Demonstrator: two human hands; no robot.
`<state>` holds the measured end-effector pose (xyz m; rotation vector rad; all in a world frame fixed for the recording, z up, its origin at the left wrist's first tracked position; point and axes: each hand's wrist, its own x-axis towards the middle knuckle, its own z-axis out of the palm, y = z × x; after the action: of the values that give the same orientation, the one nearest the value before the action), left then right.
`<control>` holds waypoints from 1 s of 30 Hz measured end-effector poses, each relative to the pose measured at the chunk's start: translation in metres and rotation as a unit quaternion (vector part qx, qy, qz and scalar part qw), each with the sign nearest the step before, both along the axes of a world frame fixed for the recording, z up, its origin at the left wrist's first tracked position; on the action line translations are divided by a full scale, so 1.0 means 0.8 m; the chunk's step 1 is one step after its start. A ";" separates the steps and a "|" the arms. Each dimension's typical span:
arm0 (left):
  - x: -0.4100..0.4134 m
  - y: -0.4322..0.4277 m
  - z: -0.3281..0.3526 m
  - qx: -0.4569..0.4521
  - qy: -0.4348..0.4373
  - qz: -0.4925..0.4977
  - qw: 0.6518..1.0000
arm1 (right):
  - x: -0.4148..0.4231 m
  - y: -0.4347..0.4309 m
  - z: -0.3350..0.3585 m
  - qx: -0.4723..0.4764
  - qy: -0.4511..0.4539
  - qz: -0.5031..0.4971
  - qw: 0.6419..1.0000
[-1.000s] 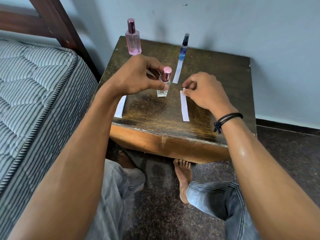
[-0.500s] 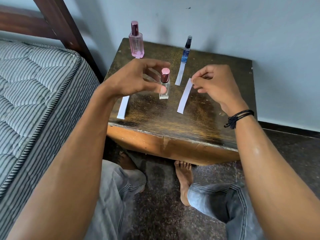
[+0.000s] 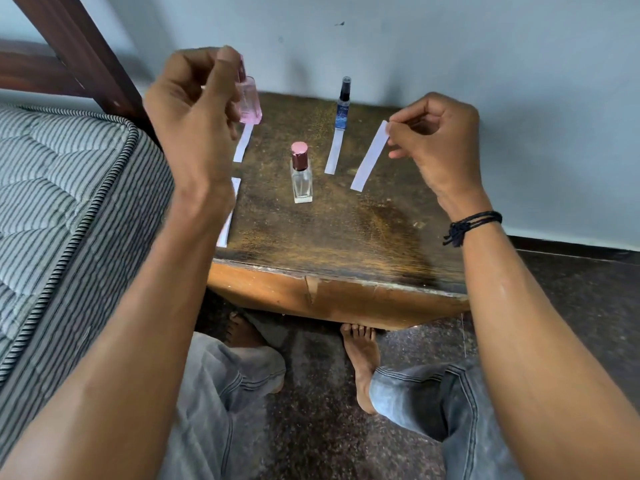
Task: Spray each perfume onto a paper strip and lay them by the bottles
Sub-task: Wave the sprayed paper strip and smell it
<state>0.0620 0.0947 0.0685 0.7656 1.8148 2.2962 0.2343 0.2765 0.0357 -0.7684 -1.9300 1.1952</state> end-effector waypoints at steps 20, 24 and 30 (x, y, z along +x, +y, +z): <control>0.139 0.081 -0.058 -0.185 -0.207 -0.153 0.948 | 0.028 0.024 0.025 -0.047 0.161 -0.047 0.985; 0.140 0.088 -0.059 -0.141 -0.248 -0.168 0.943 | 0.029 0.027 0.025 -0.059 0.173 -0.054 0.982; 0.141 0.091 -0.059 -0.111 -0.233 -0.141 0.956 | 0.031 0.029 0.025 -0.064 0.188 -0.054 0.979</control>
<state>0.1752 0.1676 0.0216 0.3749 1.5878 1.8528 0.2588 0.2999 0.0560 -0.6483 -1.4968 1.3014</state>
